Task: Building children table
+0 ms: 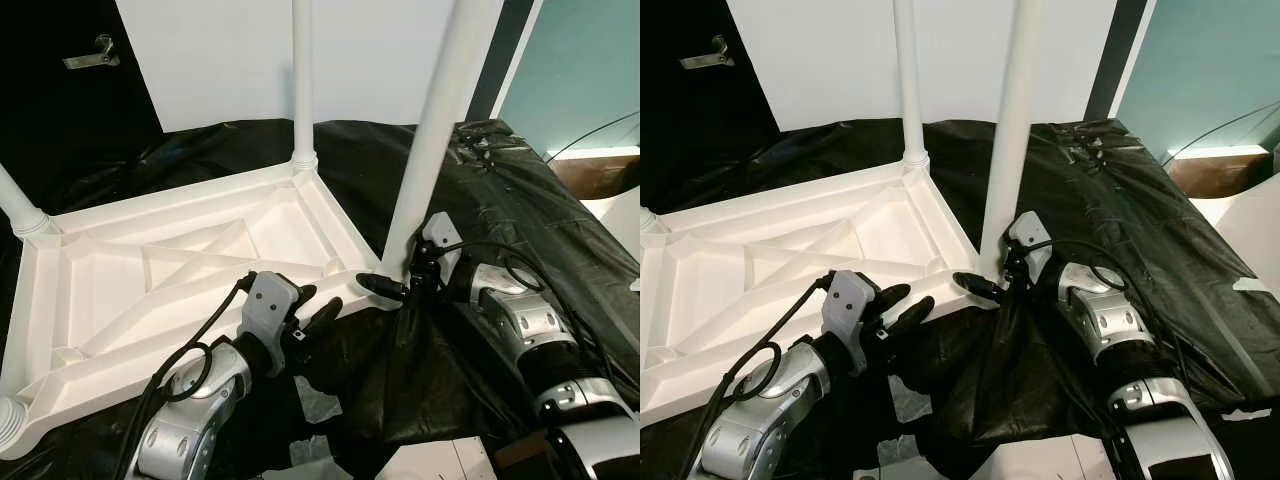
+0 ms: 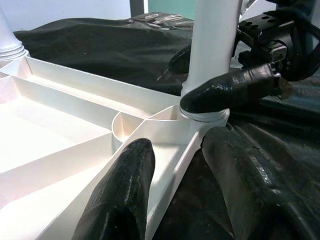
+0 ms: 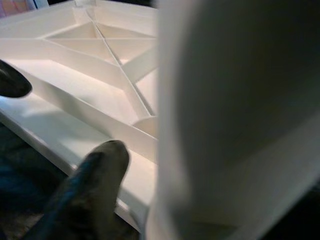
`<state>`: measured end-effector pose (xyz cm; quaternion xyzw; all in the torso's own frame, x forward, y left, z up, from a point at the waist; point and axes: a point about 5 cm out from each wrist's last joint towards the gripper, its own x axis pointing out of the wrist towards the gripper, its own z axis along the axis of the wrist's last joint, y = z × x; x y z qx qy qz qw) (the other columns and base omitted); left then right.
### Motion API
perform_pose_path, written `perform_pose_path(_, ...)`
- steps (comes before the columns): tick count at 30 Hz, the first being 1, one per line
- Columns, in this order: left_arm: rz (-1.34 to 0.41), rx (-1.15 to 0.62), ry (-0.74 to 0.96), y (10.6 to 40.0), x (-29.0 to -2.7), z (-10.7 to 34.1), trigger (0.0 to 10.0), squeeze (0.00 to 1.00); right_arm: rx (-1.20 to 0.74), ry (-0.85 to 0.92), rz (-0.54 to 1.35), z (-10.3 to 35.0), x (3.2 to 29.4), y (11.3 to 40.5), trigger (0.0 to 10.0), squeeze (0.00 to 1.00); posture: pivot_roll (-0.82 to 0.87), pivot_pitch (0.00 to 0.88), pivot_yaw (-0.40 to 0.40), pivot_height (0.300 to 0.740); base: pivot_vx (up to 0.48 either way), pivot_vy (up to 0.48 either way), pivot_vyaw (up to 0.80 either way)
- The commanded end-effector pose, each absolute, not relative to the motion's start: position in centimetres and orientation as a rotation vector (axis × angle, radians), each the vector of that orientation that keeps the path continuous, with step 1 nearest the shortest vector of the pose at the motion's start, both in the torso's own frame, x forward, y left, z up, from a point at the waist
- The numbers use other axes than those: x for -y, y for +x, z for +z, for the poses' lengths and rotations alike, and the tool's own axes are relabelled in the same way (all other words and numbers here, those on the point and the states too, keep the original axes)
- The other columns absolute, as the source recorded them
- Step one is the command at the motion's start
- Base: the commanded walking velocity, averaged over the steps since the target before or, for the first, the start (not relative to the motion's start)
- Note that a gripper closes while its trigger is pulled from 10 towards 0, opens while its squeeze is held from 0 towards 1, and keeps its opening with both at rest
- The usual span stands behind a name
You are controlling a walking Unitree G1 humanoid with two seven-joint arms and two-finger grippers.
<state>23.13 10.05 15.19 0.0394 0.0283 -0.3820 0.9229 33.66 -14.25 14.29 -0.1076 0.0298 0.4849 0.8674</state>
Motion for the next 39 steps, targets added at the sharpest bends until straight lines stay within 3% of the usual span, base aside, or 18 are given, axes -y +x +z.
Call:
perform_pose_path(1, -0.768, -0.066, 0.085, 23.3, -10.2, 15.2, 10.0, 0.00, -0.080, -0.260, 1.038, 14.2, 14.2, 33.7, 0.0, 0.00, 0.11, 0.027, -0.013, 0.740, 0.000, 0.000, 0.00)
perform_pose_path(11, -0.770, -0.067, 0.086, 23.3, -10.3, 15.3, 10.0, 0.00, -0.099, -0.221, 1.007, 13.4, 14.5, 33.2, 0.0, 0.00, 0.10, 0.036, -0.007, 0.740, 0.000, 0.000, 0.00)
perform_pose_path(12, -0.770, -0.067, 0.085, 23.3, -10.3, 15.3, 10.0, 0.00, -0.095, -0.213, 0.997, 13.3, 14.4, 33.1, 9.4, 0.00, 0.10, 0.041, -0.007, 0.740, 0.000, 0.000, 0.00)
perform_pose_path(14, -0.772, -0.067, 0.083, 23.3, -10.2, 15.3, 10.0, 0.00, -0.096, -0.202, 0.955, 13.2, 14.3, 33.1, 10.0, 0.00, 0.10, 0.045, -0.010, 0.740, 0.000, 0.000, 0.00)
perform_pose_path(19, -0.775, -0.070, 0.077, 23.2, -10.1, 15.3, 10.0, 0.00, -0.097, -0.189, 0.866, 12.8, 14.1, 33.0, 10.0, 0.00, 0.09, 0.048, -0.009, 0.740, 0.000, 0.000, 0.00)
perform_pose_path(22, -0.778, -0.076, 0.071, 23.0, -9.9, 15.1, 10.0, 0.00, -0.134, -0.131, 0.654, 11.7, 13.8, 32.8, 10.0, 0.00, 0.09, 0.051, -0.013, 0.740, 0.000, 0.000, 0.00)
perform_pose_path(29, -0.779, -0.076, 0.070, 23.0, -9.8, 15.1, 10.0, 0.00, -0.155, -0.096, 0.560, 11.2, 13.8, 32.7, 10.0, 0.00, 0.09, 0.049, -0.015, 0.740, 0.000, 0.000, 0.00)
perform_pose_path(32, -0.791, -0.076, 0.069, 23.1, -9.5, 15.1, 10.0, 0.00, -0.174, -0.018, 0.263, 10.3, 13.3, 32.0, 10.0, 0.00, 0.08, 0.033, -0.013, 0.740, 0.000, 0.000, 0.00)
perform_pose_path(34, -0.791, -0.076, 0.069, 23.1, -9.5, 15.1, 10.0, 0.00, -0.174, -0.018, 0.263, 10.3, 13.3, 32.0, 10.0, 0.00, 0.08, 0.033, -0.013, 0.740, 0.000, 0.000, 0.00)
perform_pose_path(35, -0.796, -0.074, 0.070, 23.2, -9.4, 15.1, 10.0, 0.00, -0.181, 0.023, 0.130, 10.0, 13.3, 31.6, 10.0, 0.00, 0.08, 0.029, -0.013, 0.740, 0.000, 0.000, 0.00)
perform_pose_path(39, -0.797, -0.071, 0.071, 23.3, -9.4, 15.1, 10.0, 0.00, -0.186, 0.048, 0.109, 9.8, 12.9, 31.3, 10.0, 0.00, 0.08, 0.024, -0.012, 0.740, 0.000, 0.000, 0.00)
